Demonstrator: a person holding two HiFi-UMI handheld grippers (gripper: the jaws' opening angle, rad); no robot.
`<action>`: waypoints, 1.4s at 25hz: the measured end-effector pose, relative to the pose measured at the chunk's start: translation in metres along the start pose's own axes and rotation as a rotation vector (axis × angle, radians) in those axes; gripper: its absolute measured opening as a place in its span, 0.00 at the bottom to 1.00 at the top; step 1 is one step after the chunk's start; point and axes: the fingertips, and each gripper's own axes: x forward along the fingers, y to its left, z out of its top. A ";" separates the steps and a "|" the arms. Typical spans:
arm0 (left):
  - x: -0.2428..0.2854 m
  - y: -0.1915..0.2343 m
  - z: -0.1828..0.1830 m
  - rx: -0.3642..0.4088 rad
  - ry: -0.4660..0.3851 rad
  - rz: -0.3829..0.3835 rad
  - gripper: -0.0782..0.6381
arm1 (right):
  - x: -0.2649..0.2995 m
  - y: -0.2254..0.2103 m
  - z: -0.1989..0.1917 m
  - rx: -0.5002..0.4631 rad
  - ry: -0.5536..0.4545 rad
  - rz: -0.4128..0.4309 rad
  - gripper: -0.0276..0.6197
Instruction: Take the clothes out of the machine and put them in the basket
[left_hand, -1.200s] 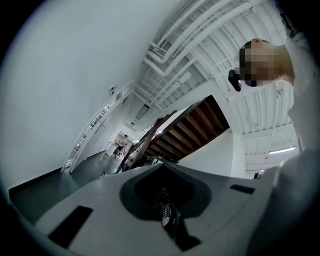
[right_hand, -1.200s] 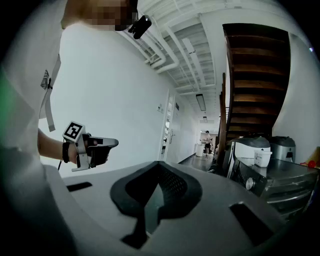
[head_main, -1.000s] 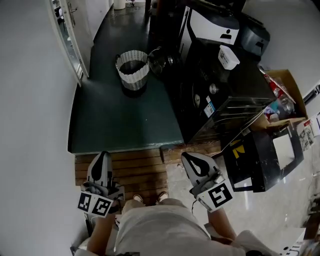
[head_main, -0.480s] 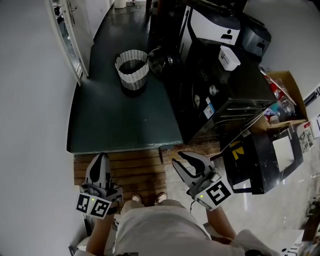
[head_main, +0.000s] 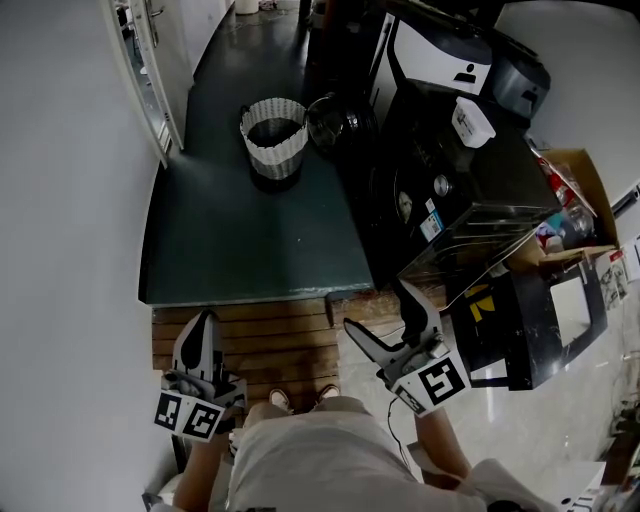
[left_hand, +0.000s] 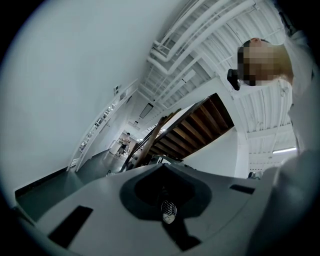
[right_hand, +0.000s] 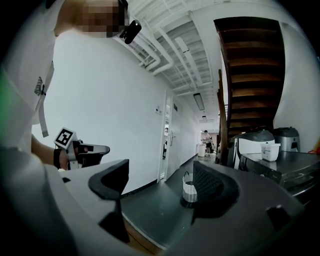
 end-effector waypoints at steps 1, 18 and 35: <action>-0.002 0.007 0.002 -0.005 0.003 -0.003 0.12 | 0.004 0.003 0.001 -0.003 0.002 -0.013 0.65; 0.130 0.081 -0.061 -0.069 0.147 -0.098 0.12 | 0.097 -0.081 -0.066 0.045 0.103 -0.165 0.66; 0.478 0.033 0.000 0.019 0.217 -0.270 0.12 | 0.229 -0.314 0.010 0.071 0.095 -0.237 0.66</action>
